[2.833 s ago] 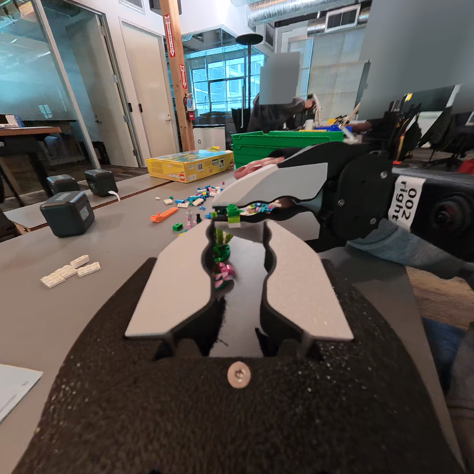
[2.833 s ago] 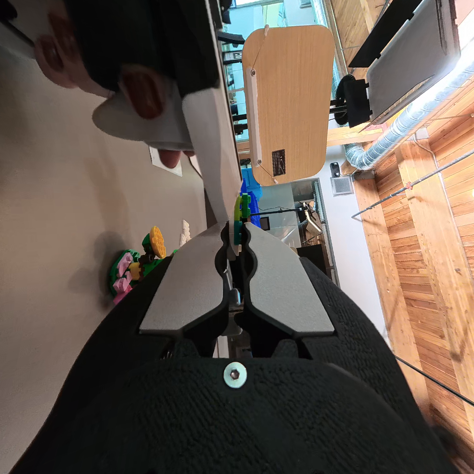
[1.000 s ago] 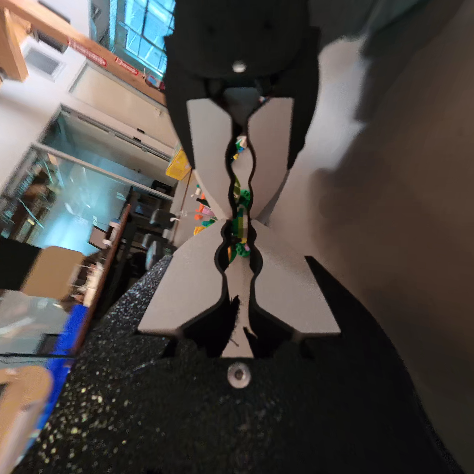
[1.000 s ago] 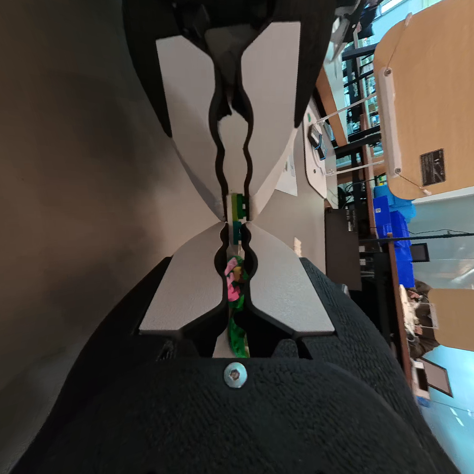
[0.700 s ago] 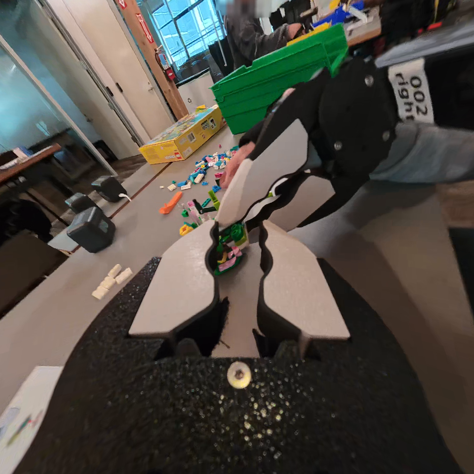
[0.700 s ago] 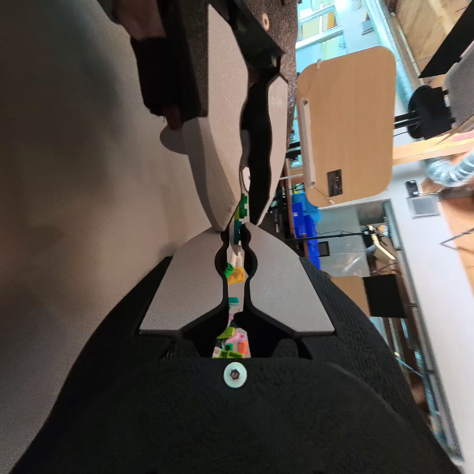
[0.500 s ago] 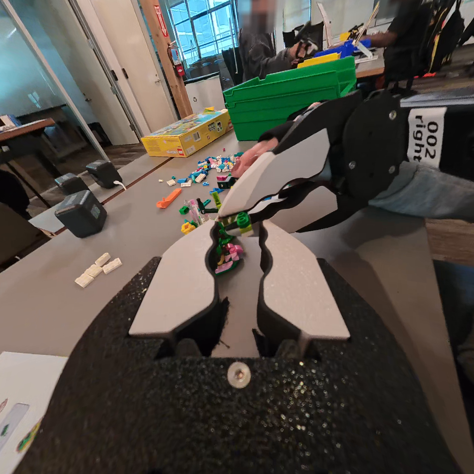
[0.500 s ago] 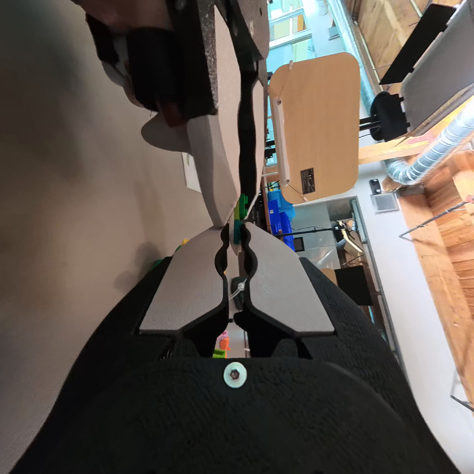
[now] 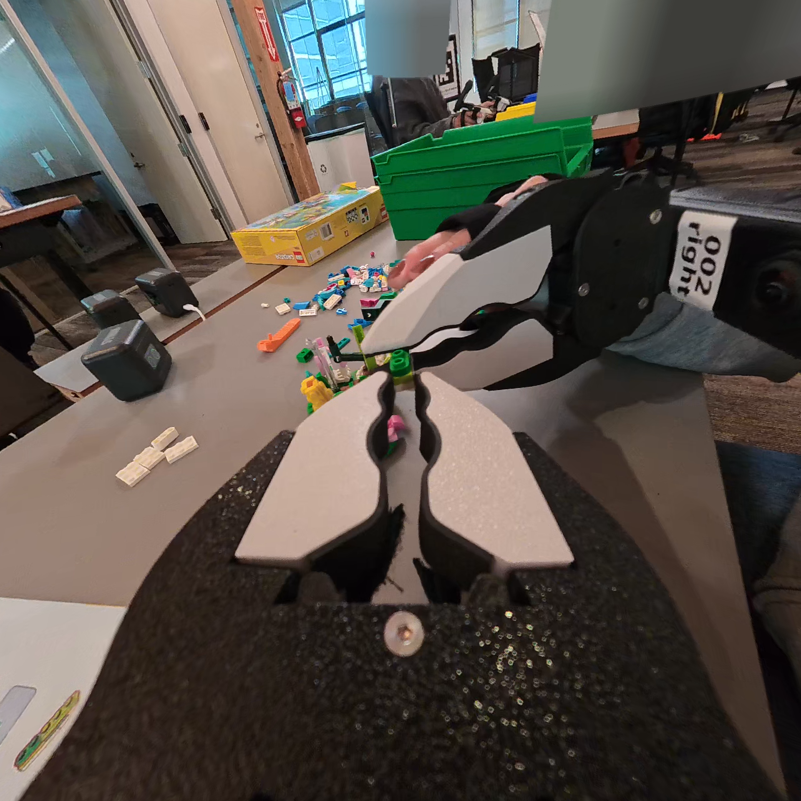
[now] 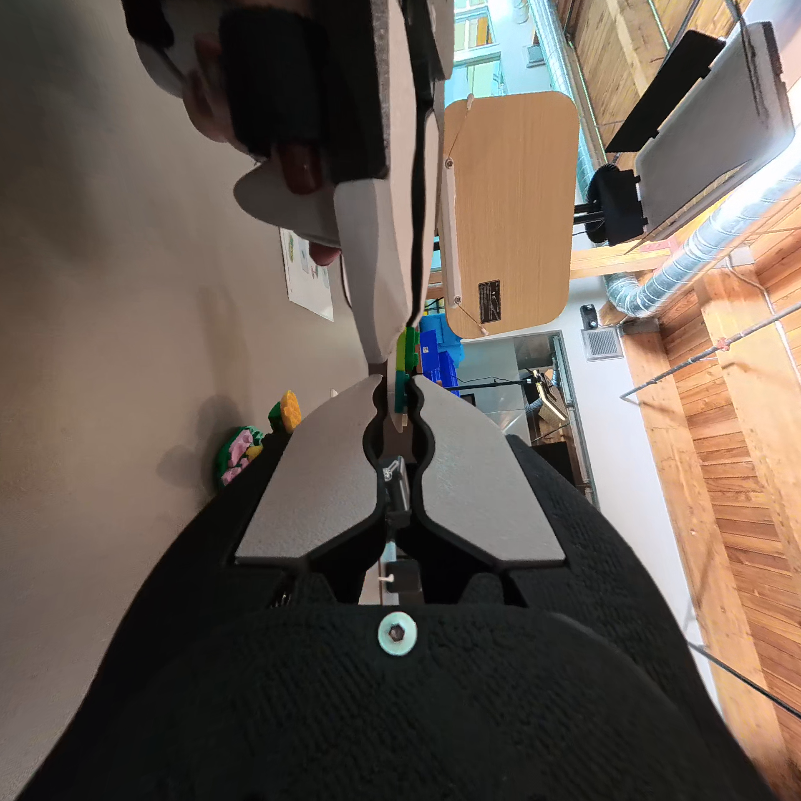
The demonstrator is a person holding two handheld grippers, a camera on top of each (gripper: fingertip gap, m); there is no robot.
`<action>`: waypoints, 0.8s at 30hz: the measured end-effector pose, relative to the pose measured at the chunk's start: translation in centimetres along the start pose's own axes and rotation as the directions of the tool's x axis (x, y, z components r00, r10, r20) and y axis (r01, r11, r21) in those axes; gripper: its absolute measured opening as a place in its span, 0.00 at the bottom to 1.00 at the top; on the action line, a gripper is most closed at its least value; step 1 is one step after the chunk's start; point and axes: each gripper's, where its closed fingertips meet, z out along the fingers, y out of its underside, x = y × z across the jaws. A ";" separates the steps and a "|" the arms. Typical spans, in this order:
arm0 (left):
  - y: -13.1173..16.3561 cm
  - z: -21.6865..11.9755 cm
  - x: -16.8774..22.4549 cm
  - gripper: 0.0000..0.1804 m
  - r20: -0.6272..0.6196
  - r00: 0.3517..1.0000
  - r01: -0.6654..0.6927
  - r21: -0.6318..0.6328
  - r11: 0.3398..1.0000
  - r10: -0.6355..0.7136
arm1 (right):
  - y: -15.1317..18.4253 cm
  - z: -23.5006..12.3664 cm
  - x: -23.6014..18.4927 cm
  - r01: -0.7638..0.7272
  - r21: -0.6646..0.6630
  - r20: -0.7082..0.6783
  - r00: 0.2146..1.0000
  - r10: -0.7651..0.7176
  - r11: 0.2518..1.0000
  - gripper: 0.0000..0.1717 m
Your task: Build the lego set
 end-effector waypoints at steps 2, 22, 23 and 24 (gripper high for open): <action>-0.1 -0.1 0.2 0.05 -0.029 0.999 0.017 0.005 1.000 -0.016 | -0.1 -0.1 0.1 0.009 0.005 -0.010 1.000 -0.009 1.000 0.04; 2.1 -0.6 -1.9 0.04 0.020 0.999 0.025 -0.004 1.000 -0.025 | 0.2 -1.9 3.2 -0.552 0.208 0.087 0.833 0.547 0.807 0.08; 2.1 -0.6 -1.8 0.04 0.016 1.000 0.026 0.000 1.000 -0.026 | 0.3 -1.8 3.0 -0.561 0.206 0.093 0.827 0.554 0.802 0.09; 2.0 -0.5 -1.7 0.04 0.012 0.999 0.032 0.007 0.999 -0.032 | 0.2 -1.7 2.7 -0.571 0.205 0.103 0.820 0.562 0.795 0.08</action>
